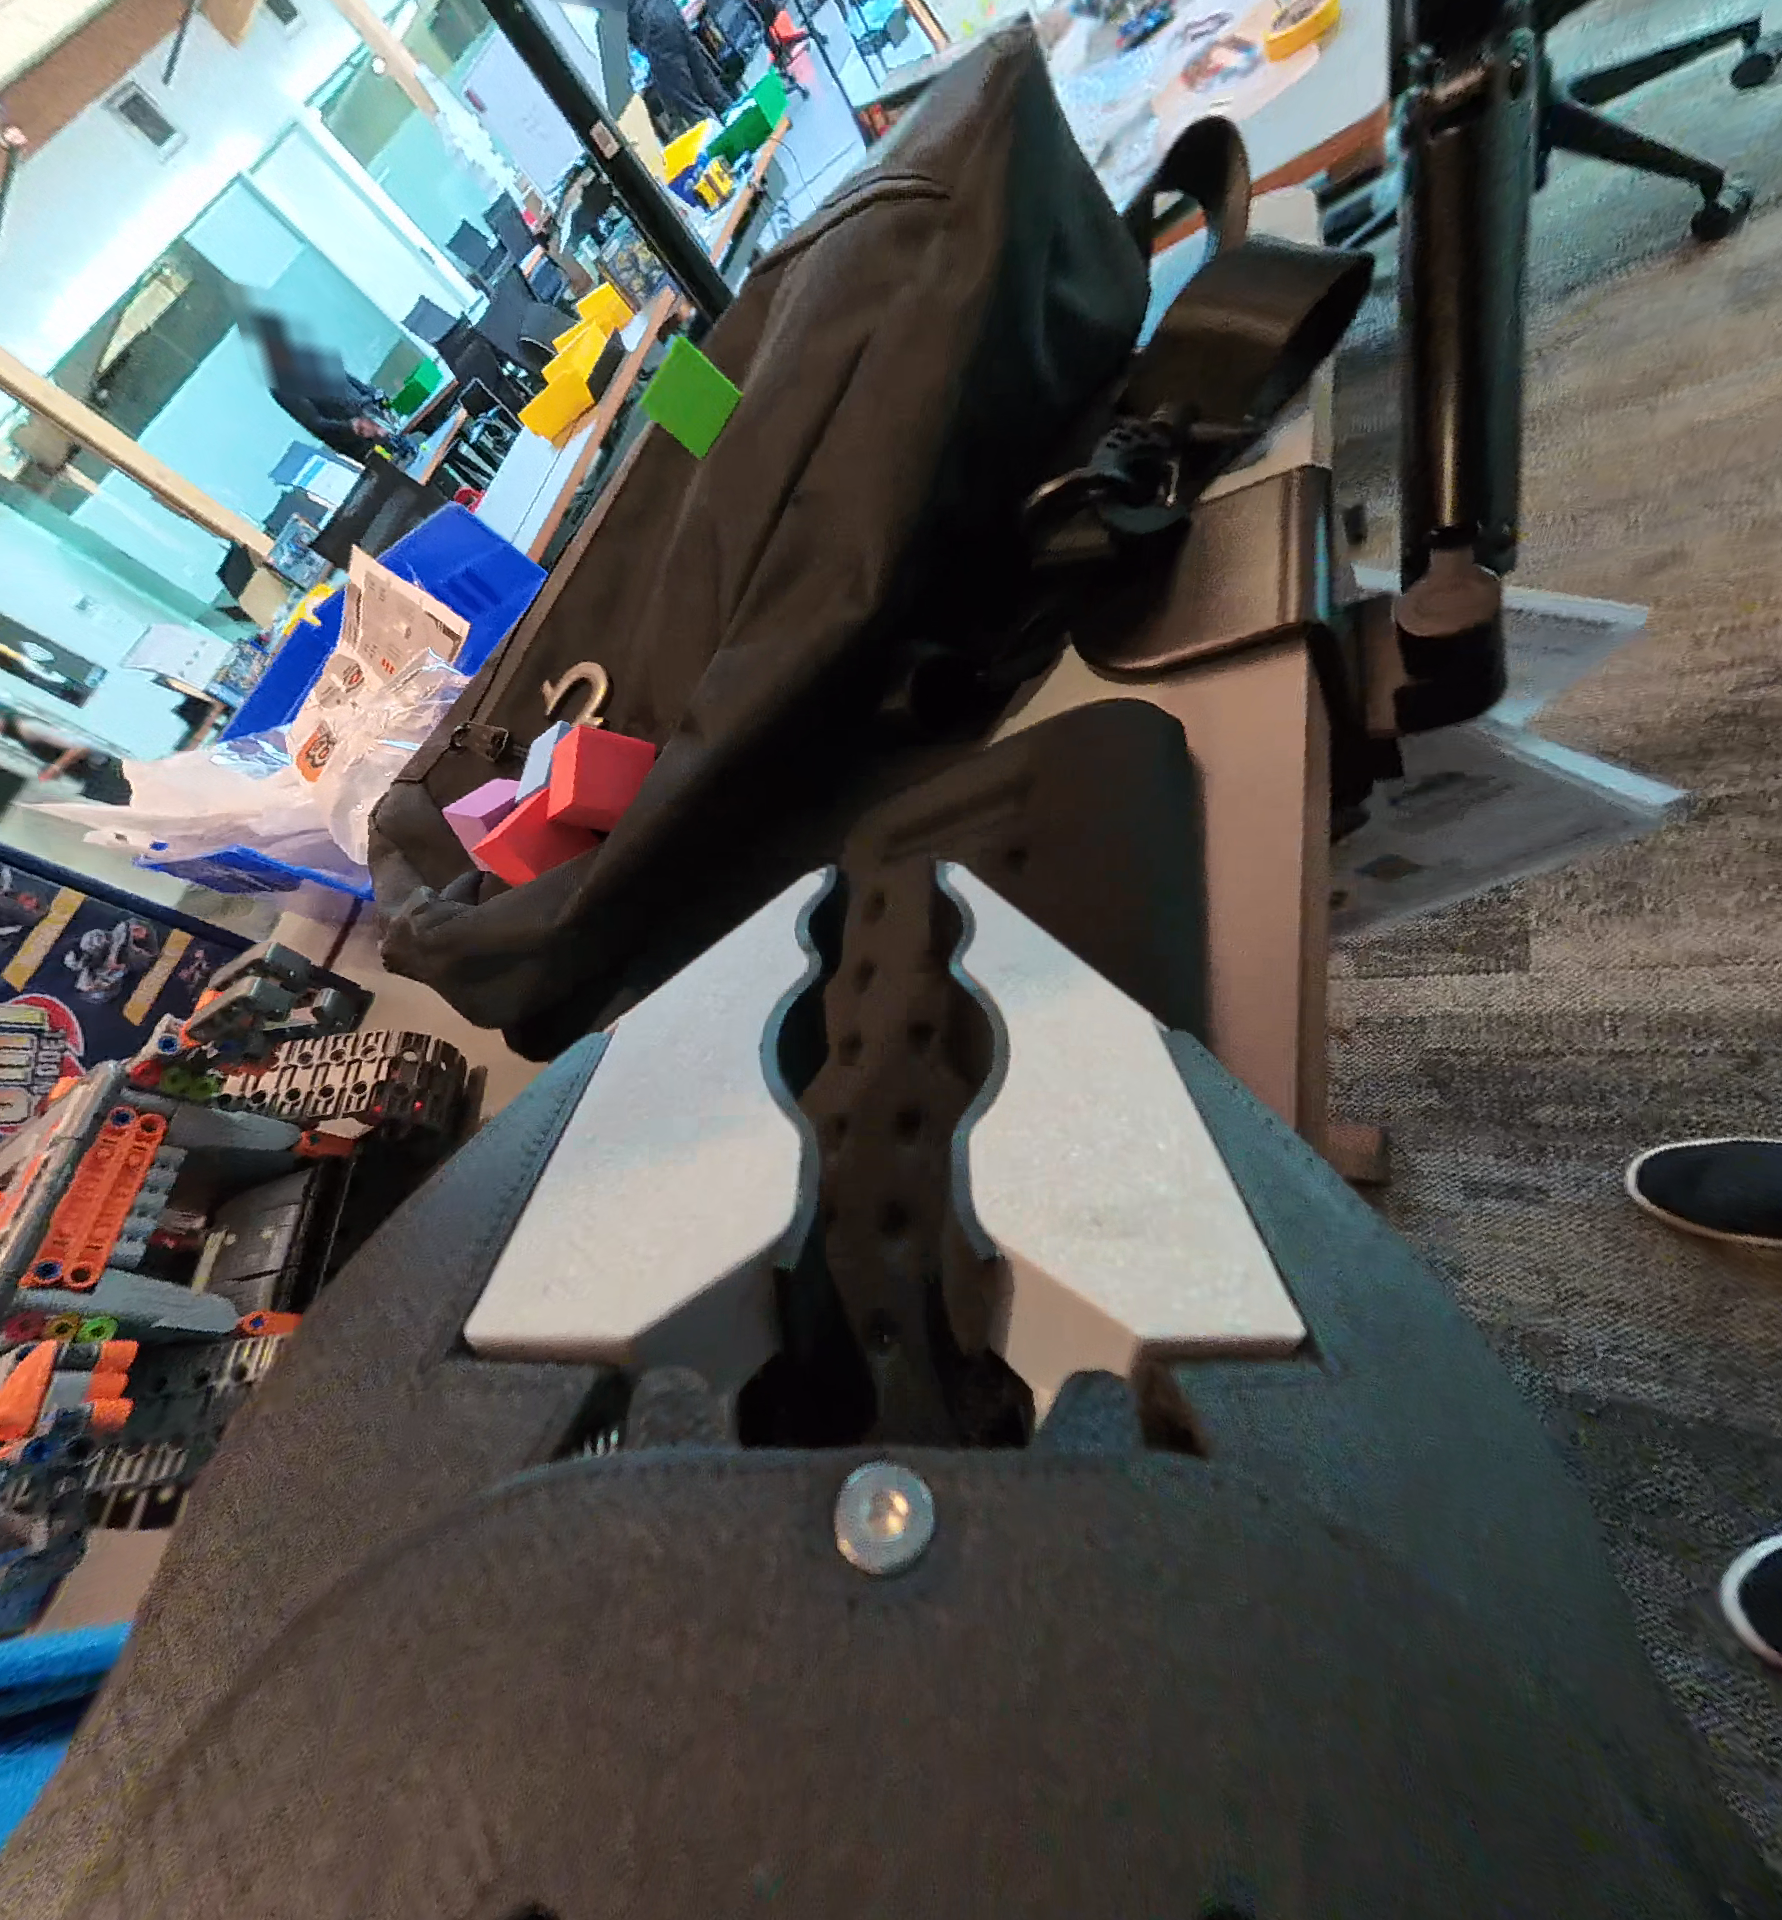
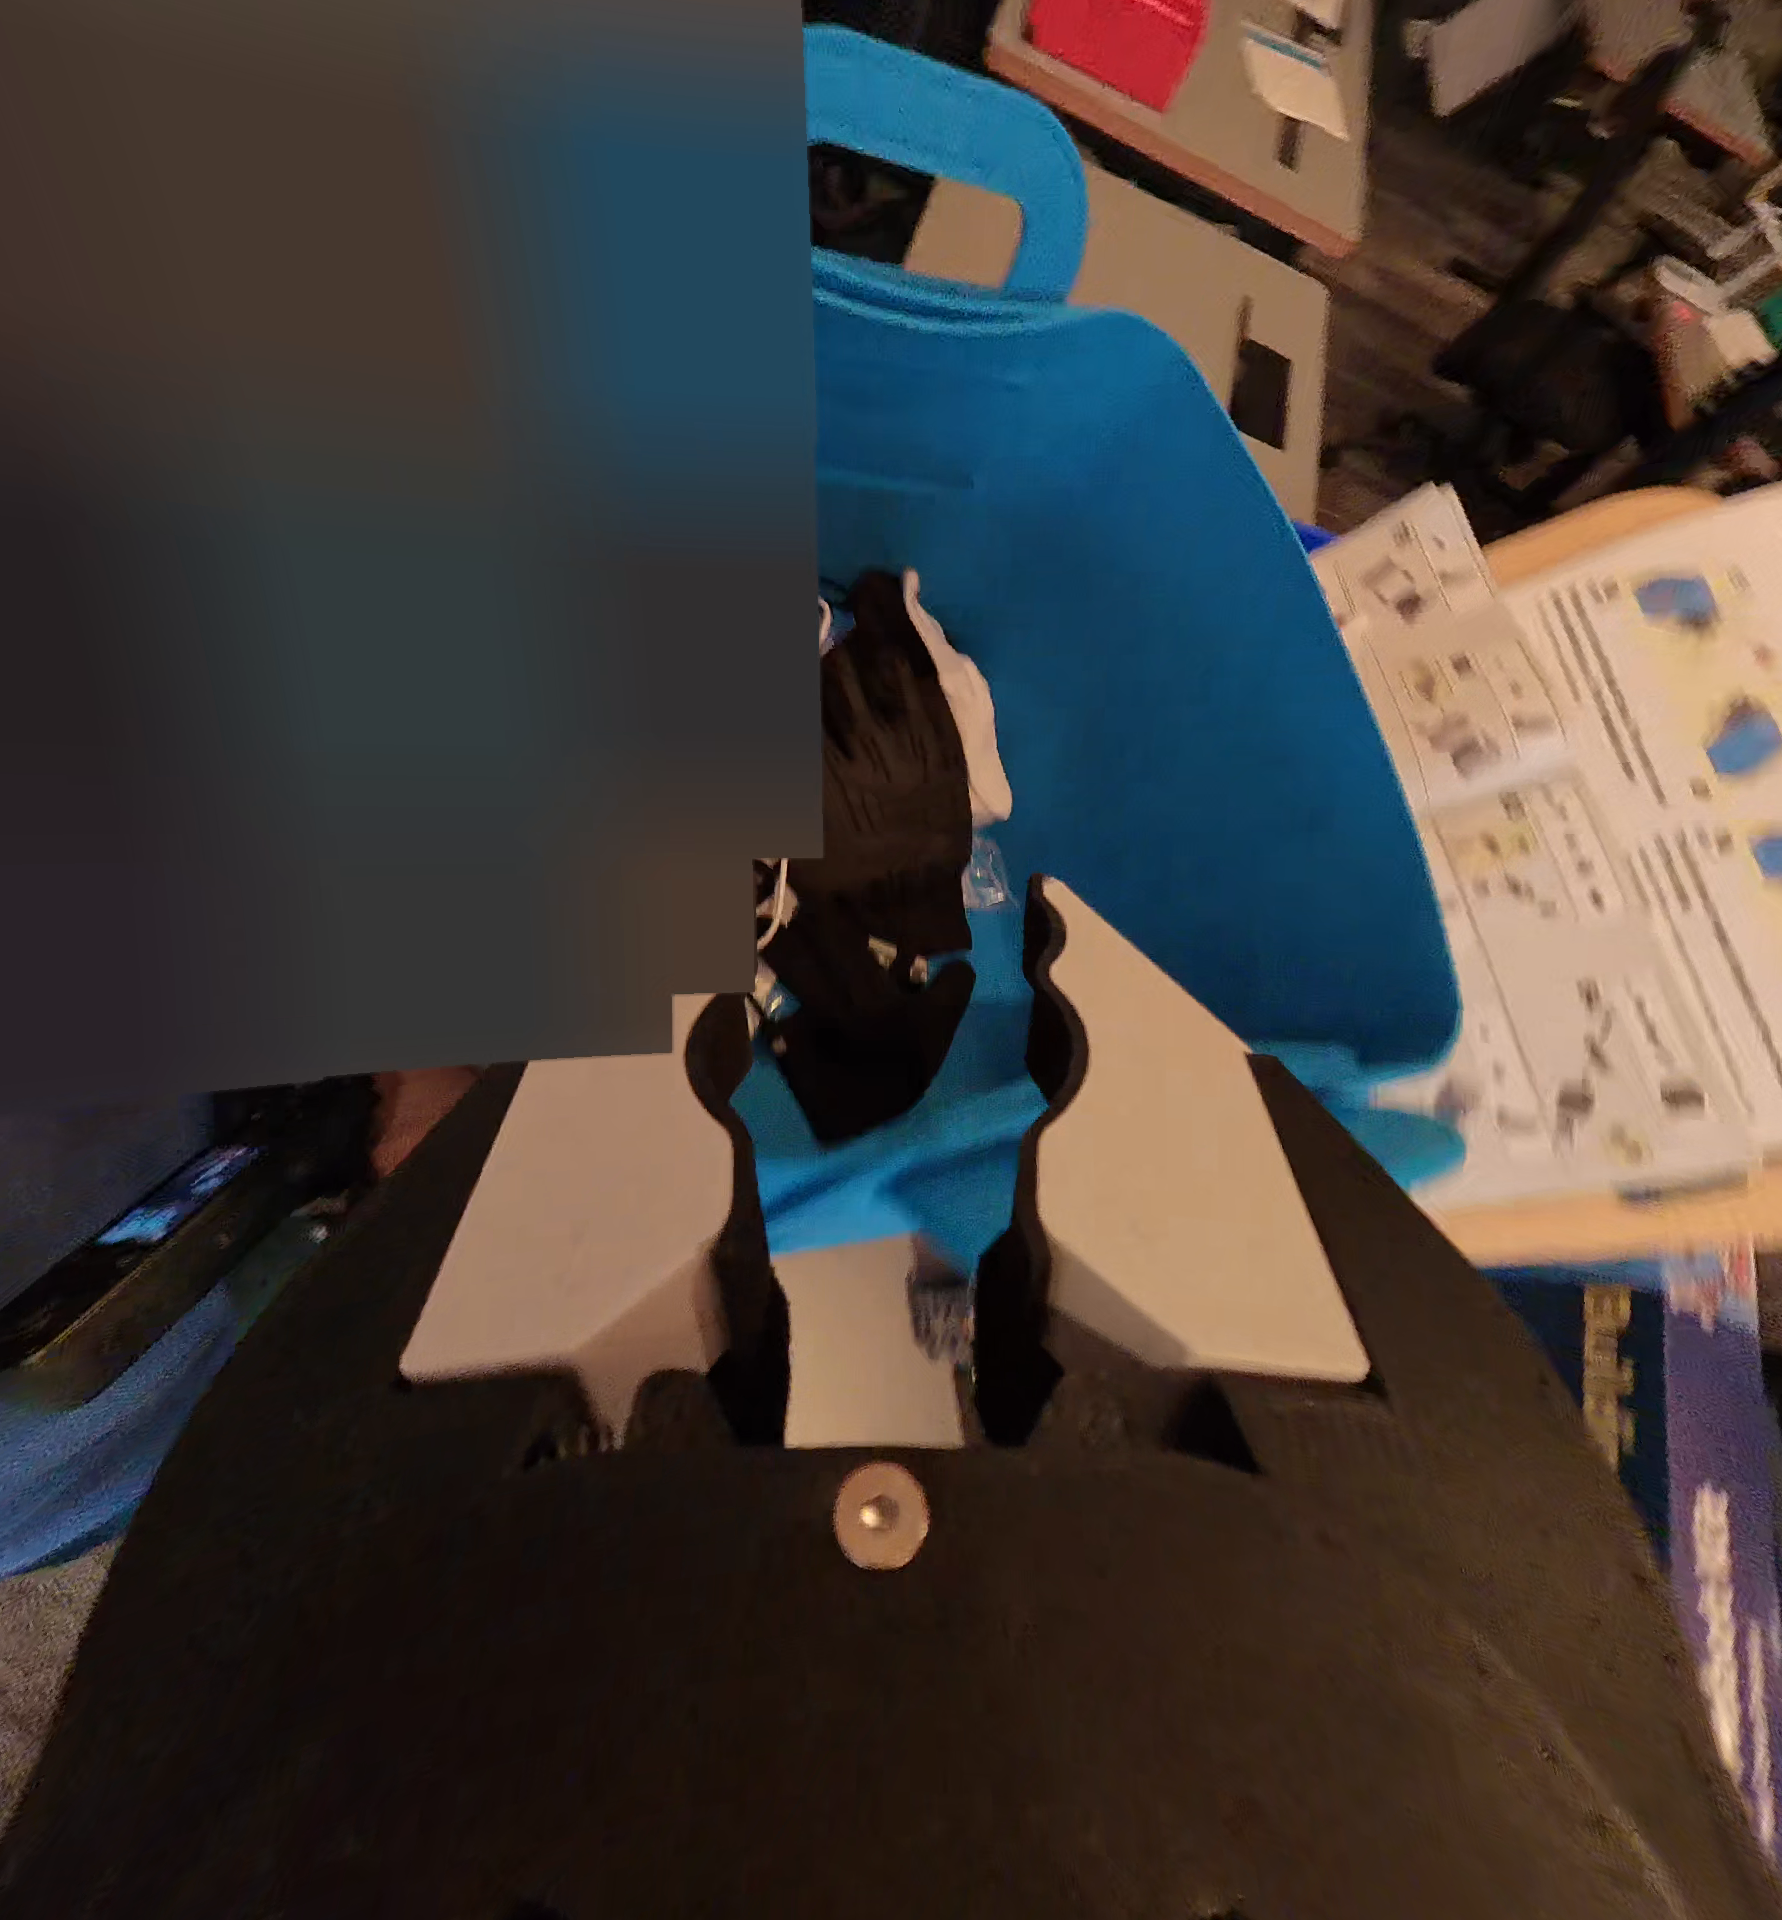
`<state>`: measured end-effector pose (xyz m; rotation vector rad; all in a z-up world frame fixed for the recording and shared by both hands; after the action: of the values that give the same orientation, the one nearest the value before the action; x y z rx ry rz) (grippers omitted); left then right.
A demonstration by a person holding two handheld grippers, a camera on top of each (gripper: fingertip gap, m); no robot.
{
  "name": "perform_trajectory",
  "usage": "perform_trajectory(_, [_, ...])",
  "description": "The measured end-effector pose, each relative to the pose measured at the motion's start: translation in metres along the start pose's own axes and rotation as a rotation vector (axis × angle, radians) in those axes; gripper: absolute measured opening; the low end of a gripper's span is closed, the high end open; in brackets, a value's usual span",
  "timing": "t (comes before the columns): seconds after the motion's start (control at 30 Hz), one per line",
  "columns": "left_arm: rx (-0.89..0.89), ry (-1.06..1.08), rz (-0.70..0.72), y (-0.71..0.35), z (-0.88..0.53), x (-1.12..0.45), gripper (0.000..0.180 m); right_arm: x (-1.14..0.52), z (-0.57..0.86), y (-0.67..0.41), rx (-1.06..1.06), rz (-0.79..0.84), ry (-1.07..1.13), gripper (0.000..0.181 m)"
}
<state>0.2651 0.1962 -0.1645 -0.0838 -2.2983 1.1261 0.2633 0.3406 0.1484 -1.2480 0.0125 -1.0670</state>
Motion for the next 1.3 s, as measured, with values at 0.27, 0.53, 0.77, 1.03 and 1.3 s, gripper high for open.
perform_trajectory(0.27, [0.015, -0.079, -0.037, 0.015, 0.007, 0.033, 0.014, -0.190, -0.005, -0.060, 0.236, -0.325, -0.261, 0.065])
perform_trajectory(0.53, [0.029, -0.149, -0.002, 0.019, 0.004, 0.038, 0.013, -0.358, -0.043, -0.009, 0.261, -0.661, -0.455, 0.052])
perform_trajectory(0.77, [0.026, -0.160, 0.044, 0.018, 0.005, 0.042, 0.013, -0.411, -0.054, 0.015, 0.197, -0.631, -0.473, 0.036])
perform_trajectory(1.03, [0.018, -0.157, 0.064, 0.017, 0.005, 0.043, 0.013, -0.416, -0.046, 0.034, 0.018, -0.495, -0.472, 0.033])
perform_trajectory(1.3, [0.017, -0.157, 0.072, 0.017, 0.005, 0.043, 0.014, -0.425, -0.032, 0.031, -0.281, -0.517, -0.620, 0.027])
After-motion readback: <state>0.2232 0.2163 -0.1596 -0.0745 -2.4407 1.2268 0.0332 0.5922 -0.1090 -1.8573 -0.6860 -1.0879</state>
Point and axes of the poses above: each gripper's, where its closed fingertips meet, x back along the fingers, y out of its underside, z = x × y across the jaws, the point moved 8 cm from there along x, back along the fingers, and after that the axes turned 12 degrees about y, right-handed, at the moved point
